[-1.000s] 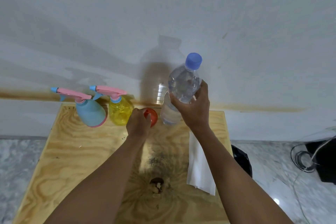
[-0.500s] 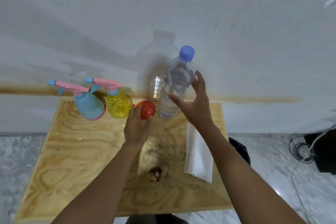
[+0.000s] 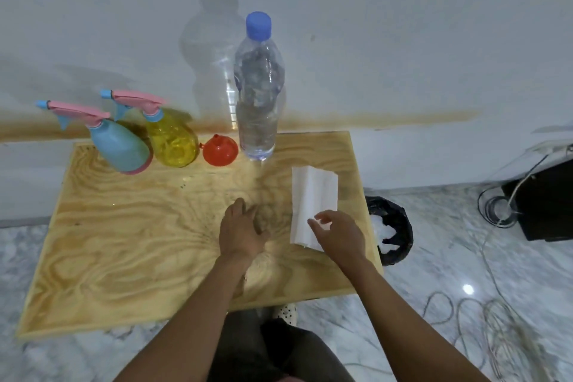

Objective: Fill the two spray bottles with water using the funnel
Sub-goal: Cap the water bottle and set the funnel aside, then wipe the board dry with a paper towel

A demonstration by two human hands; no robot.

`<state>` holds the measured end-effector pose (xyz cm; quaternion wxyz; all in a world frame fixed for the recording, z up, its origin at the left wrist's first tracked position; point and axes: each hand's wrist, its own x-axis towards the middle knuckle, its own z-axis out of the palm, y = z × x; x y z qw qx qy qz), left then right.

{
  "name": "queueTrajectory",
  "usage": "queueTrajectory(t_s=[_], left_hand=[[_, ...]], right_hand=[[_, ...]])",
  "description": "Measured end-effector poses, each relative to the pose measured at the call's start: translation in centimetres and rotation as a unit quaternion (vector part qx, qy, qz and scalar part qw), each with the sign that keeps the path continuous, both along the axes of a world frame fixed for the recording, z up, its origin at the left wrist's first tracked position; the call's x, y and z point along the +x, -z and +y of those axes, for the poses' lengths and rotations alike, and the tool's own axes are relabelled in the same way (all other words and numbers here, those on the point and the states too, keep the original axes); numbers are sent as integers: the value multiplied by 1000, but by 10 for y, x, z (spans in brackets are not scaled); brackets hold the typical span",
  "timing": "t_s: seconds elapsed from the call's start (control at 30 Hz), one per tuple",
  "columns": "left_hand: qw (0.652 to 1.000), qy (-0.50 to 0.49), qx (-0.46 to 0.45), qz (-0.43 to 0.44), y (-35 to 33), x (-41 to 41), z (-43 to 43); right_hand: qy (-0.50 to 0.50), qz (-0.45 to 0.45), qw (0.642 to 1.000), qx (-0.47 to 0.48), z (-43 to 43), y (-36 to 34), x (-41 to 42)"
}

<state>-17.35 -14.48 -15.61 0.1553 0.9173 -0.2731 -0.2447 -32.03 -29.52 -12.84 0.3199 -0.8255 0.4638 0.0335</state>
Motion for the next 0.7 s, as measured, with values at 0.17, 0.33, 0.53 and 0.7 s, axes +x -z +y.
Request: queueTrajectory(t_s=[0.17,0.33,0.53,0.7], left_hand=[[1000,-13,-4,-4,5,0,-1],[1000,-25,0,16,7,1,-1],[999,-32,-12,30,8,1,-1],[999,-26,-6,28,3,0,-2]], right_hand=[[8,20,999,-34,15,17,0],[6,13,999,-41,13,23,2],[56,-50,996,-40,13,18,0],[97,-75,992,29,7,14,2]])
